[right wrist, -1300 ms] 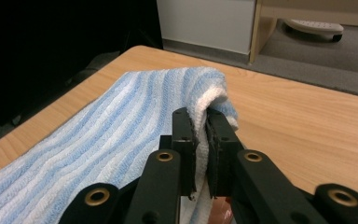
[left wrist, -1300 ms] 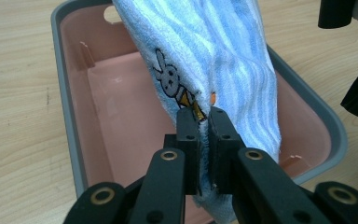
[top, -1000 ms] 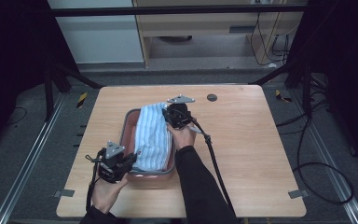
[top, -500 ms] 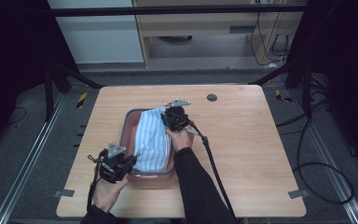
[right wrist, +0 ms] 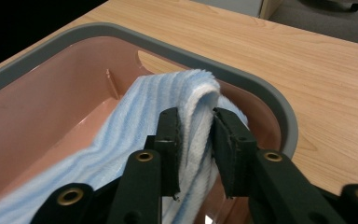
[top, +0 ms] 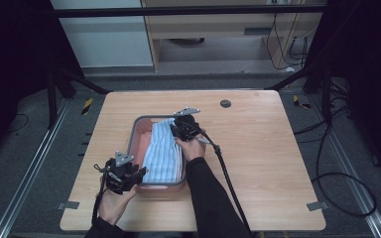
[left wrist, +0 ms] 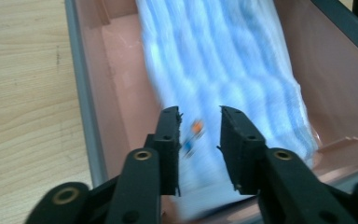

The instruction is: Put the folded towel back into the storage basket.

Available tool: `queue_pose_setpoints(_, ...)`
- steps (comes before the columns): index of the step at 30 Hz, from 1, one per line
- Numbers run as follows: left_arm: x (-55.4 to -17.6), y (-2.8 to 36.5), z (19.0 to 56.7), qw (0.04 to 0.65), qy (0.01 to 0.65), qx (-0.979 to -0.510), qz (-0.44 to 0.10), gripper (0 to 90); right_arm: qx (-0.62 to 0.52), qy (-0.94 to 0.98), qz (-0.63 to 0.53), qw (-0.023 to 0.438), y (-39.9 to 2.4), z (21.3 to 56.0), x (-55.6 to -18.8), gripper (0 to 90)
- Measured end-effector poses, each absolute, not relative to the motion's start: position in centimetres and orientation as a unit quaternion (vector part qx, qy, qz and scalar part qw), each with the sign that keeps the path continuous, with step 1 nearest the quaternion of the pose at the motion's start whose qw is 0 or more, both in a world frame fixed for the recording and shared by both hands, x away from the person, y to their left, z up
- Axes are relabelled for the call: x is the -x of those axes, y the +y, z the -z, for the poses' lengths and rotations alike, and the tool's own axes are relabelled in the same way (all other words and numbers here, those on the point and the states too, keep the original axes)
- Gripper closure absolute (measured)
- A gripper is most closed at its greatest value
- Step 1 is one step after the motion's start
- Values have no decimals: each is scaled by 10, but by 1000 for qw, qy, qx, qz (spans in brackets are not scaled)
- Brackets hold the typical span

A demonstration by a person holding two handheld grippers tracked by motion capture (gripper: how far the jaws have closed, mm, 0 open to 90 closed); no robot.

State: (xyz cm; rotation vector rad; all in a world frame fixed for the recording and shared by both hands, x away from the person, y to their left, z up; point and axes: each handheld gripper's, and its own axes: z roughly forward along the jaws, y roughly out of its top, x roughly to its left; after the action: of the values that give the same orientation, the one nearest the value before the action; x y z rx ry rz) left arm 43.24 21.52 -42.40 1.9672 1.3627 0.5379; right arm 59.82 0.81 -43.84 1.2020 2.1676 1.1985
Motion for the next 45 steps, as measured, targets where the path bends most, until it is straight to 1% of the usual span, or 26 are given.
queue_pose_setpoints(9,-432,227,413,360,527,-736,-227,581,-429,762,-436,214,-1,430,-599,448)
queue_pose_setpoints(10,-432,228,411,364,527,-734,-227,559,-432,755,-441,220,-6,425,-598,401)
queue_pose_setpoints(11,-431,230,410,369,526,-731,-230,559,-432,755,-441,220,-6,425,-598,401)
queue_pose_setpoints(16,-432,239,405,393,517,-721,-241,469,-427,745,-455,236,-23,414,-592,296)
queue_pose_setpoints(18,-432,244,404,398,515,-718,-246,437,-431,738,-463,236,-31,408,-588,265)
queue_pose_setpoints(19,-433,246,403,402,514,-715,-251,390,-434,730,-472,235,-41,404,-583,233)
queue_pose_setpoints(20,-433,249,403,408,509,-714,-254,390,-434,730,-472,235,-41,404,-583,233)
queue_pose_setpoints(21,-433,253,402,410,508,-713,-257,362,-436,728,-474,236,-46,402,-581,220)
queue_pose_setpoints(24,-435,263,401,419,509,-707,-256,327,-438,722,-480,239,-63,399,-573,202)
queue_pose_setpoints(25,-435,266,401,422,510,-705,-257,308,-441,718,-482,242,-75,397,-566,199)
queue_pose_setpoints(26,-436,269,401,423,509,-703,-259,308,-441,718,-482,242,-75,397,-566,199)
queue_pose_setpoints(28,-437,275,402,423,506,-703,-266,273,-446,711,-490,236,-96,396,-557,195)
queue_pose_setpoints(29,-438,277,403,422,505,-705,-266,273,-446,711,-490,236,-96,396,-557,195)
queue_pose_setpoints(34,-441,287,406,413,514,-700,-275,260,-447,708,-489,243,-132,399,-537,185)
queue_pose_setpoints(36,-442,290,408,406,518,-698,-281,259,-453,706,-489,240,-146,401,-529,184)
queue_pose_setpoints(45,-447,308,421,371,516,-714,-294,239,-468,704,-476,243,-198,419,-498,164)
